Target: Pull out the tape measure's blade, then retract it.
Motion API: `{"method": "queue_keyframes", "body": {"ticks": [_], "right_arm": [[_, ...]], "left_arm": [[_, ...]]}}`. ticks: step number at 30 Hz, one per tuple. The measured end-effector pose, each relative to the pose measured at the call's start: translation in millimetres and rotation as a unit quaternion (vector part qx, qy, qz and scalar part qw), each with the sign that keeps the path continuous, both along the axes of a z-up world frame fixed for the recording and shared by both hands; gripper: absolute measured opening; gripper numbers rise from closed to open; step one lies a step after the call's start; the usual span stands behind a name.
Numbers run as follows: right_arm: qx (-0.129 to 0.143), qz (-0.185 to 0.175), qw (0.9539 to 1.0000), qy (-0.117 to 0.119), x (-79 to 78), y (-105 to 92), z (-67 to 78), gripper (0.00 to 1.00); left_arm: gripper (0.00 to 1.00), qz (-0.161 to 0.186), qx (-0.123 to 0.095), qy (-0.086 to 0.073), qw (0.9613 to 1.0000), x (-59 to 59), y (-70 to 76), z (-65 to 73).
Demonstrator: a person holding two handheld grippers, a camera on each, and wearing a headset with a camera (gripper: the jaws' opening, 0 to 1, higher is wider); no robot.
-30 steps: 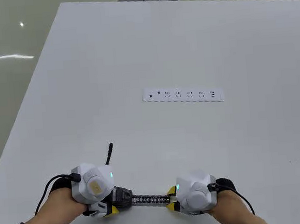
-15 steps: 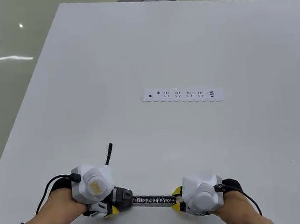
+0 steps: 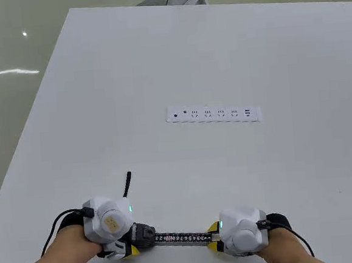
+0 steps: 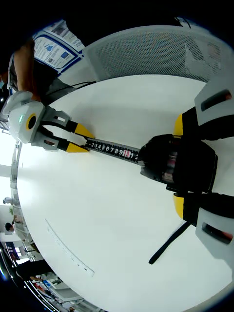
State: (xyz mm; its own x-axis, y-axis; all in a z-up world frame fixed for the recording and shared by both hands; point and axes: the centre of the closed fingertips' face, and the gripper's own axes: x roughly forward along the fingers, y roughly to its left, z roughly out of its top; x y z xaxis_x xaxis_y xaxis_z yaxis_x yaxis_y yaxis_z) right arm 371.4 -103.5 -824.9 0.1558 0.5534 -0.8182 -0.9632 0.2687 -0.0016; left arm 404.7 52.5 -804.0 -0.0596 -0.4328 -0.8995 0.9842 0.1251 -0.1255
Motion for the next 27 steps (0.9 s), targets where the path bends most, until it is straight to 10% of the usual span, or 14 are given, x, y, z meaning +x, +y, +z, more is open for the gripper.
{"method": "queue_keyframes", "body": {"ticks": [27], "right_arm": [[-0.009,-0.012,0.9999,0.002,-5.6,-27.2,1.4,0.13]], "left_arm": [[0.39,0.0,0.005,0.004,1.0,-1.0,0.1,0.5]]}}
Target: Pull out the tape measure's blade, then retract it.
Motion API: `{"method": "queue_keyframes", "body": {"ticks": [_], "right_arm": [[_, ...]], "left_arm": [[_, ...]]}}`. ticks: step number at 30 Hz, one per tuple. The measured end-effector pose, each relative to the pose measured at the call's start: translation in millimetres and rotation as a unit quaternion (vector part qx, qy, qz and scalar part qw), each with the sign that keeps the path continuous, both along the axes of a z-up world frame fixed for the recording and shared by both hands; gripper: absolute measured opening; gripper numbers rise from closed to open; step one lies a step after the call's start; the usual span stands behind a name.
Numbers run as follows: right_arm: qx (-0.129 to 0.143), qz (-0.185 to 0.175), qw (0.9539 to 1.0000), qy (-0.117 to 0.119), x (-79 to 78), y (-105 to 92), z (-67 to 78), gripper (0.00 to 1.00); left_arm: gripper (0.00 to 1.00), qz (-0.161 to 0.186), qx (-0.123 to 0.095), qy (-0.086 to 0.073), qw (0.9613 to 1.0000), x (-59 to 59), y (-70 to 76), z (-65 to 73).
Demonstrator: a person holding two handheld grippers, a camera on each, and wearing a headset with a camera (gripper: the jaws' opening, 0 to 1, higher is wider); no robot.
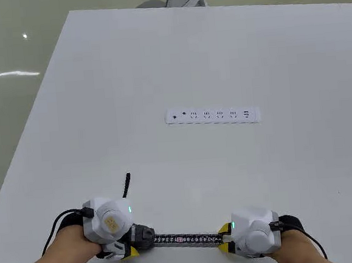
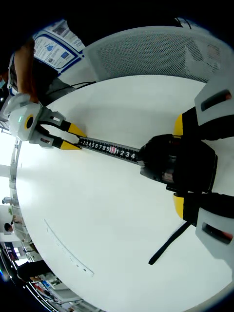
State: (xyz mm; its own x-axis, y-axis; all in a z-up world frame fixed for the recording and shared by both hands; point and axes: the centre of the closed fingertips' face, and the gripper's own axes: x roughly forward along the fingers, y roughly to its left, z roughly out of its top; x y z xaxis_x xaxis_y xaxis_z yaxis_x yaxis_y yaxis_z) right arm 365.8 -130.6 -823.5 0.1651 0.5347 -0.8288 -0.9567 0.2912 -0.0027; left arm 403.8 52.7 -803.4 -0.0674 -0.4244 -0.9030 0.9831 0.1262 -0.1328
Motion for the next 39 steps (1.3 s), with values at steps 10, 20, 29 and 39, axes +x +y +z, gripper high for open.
{"method": "queue_keyframes", "body": {"ticks": [10,20,29,39], "right_arm": [[-0.002,-0.003,1.0,0.0,-2.2,-7.0,0.4,0.13],[-0.005,-0.005,1.0,0.0,-3.7,-16.6,0.2,0.13],[-0.008,-0.006,0.9999,0.001,-6.3,-26.0,-0.1,0.13],[-0.012,-0.007,0.9999,0.002,-8.6,-35.6,0.1,0.13]], "left_arm": [[0.39,-0.002,0.002,0.001,1.0,0.2,-0.2,0.0],[0.39,-0.001,0.002,0.0,1.0,0.4,-0.5,-0.1],[0.39,-0.002,0.005,0.0,1.0,0.0,-0.3,-0.5],[0.39,-0.004,0.008,-0.001,1.0,-0.2,-0.1,-0.8]]}}
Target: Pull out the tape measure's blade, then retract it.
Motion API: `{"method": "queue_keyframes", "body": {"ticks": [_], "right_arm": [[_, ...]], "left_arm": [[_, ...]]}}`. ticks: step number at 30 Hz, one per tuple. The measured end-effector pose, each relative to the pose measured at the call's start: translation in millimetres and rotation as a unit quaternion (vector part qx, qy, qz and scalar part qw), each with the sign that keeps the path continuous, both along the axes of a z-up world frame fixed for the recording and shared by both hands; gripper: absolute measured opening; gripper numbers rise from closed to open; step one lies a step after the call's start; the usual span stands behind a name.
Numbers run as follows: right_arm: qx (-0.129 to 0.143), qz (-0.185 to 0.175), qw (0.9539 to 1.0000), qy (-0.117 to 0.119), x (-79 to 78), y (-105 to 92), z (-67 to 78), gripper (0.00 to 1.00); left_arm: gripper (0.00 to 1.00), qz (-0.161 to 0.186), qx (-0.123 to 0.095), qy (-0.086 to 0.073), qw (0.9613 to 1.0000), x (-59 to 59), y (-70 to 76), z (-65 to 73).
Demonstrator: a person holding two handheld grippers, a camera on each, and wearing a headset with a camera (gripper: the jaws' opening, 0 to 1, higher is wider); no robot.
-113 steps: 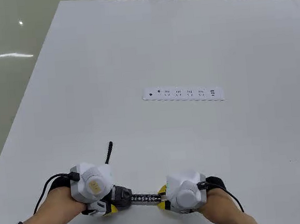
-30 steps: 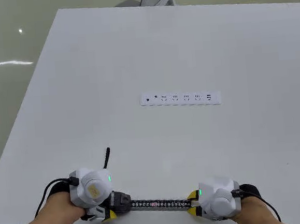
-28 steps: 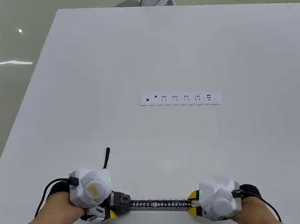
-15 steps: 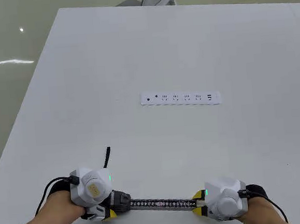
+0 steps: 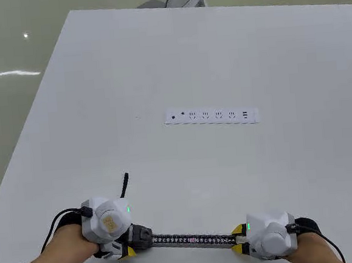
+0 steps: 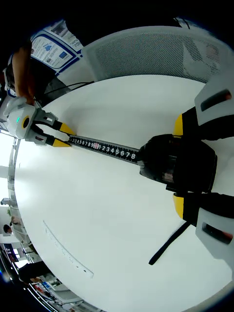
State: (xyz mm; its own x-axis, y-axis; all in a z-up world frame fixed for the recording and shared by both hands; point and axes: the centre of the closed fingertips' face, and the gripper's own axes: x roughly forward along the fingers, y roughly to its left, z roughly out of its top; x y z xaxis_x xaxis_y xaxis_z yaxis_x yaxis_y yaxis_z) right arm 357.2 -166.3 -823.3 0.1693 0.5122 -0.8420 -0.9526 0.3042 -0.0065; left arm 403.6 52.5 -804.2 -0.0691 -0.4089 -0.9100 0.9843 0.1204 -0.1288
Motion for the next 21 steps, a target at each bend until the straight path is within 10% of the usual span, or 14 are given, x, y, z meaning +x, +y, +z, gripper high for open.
{"method": "queue_keyframes", "body": {"ticks": [21], "right_arm": [[-0.01,-0.002,0.9999,0.002,-7.5,-28.7,0.0,0.13]], "left_arm": [[0.39,-0.002,0.007,0.0,1.0,0.0,0.9,-0.6]]}}
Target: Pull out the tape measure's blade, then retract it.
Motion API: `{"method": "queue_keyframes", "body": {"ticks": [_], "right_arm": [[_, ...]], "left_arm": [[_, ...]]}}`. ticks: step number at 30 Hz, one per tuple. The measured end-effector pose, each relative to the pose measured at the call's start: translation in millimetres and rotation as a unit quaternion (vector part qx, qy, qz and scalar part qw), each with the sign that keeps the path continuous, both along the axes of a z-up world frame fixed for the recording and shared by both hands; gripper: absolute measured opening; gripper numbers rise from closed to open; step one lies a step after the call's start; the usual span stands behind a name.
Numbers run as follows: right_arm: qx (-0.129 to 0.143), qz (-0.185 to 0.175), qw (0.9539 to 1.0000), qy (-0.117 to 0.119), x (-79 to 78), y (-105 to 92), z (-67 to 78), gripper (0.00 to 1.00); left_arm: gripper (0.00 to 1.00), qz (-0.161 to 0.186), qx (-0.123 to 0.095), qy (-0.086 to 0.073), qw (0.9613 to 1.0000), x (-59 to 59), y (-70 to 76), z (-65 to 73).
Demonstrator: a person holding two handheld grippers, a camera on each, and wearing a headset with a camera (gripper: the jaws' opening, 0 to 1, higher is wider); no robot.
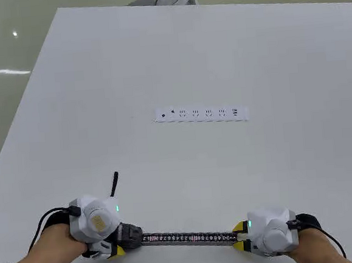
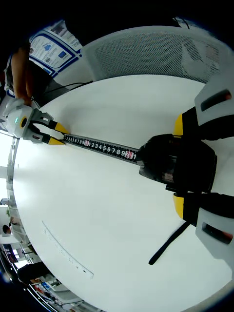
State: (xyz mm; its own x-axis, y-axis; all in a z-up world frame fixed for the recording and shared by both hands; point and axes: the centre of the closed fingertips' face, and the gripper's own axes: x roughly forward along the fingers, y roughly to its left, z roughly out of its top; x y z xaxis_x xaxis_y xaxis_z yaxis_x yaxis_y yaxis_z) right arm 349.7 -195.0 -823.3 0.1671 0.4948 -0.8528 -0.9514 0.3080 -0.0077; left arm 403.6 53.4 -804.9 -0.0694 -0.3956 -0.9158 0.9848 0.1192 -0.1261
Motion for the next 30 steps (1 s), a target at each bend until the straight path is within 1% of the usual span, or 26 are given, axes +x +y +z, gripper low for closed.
{"method": "queue_keyframes", "body": {"ticks": [16,19,23,26,28,30], "right_arm": [[-0.006,0.002,1.0,0.003,0.0,-12.5,-0.4,0.13],[-0.003,-0.001,1.0,0.006,0.2,-12.0,-0.2,0.13],[-0.008,0.004,1.0,0.004,0.3,-11.7,0.0,0.14],[-0.009,0.002,0.9999,0.006,-0.2,-12.2,-0.2,0.14],[-0.013,0.01,0.9999,0.002,-1.3,-10.8,0.3,0.14],[-0.02,0.01,0.9997,0.001,-1.4,-9.5,0.7,0.14]], "left_arm": [[0.39,0.001,0.001,0.0,1.0,-0.7,0.4,0.1],[0.39,0.002,0.0,0.0,1.0,-0.5,-0.1,0.2],[0.39,0.002,0.001,-0.001,1.0,-0.6,-0.1,0.5],[0.39,0.001,-0.001,-0.004,1.0,-0.9,-0.3,0.7],[0.39,0.0,-0.005,-0.007,1.0,-1.5,-1.2,1.0],[0.39,-0.005,-0.006,-0.014,0.9999,-2.7,-2.7,0.9]]}}
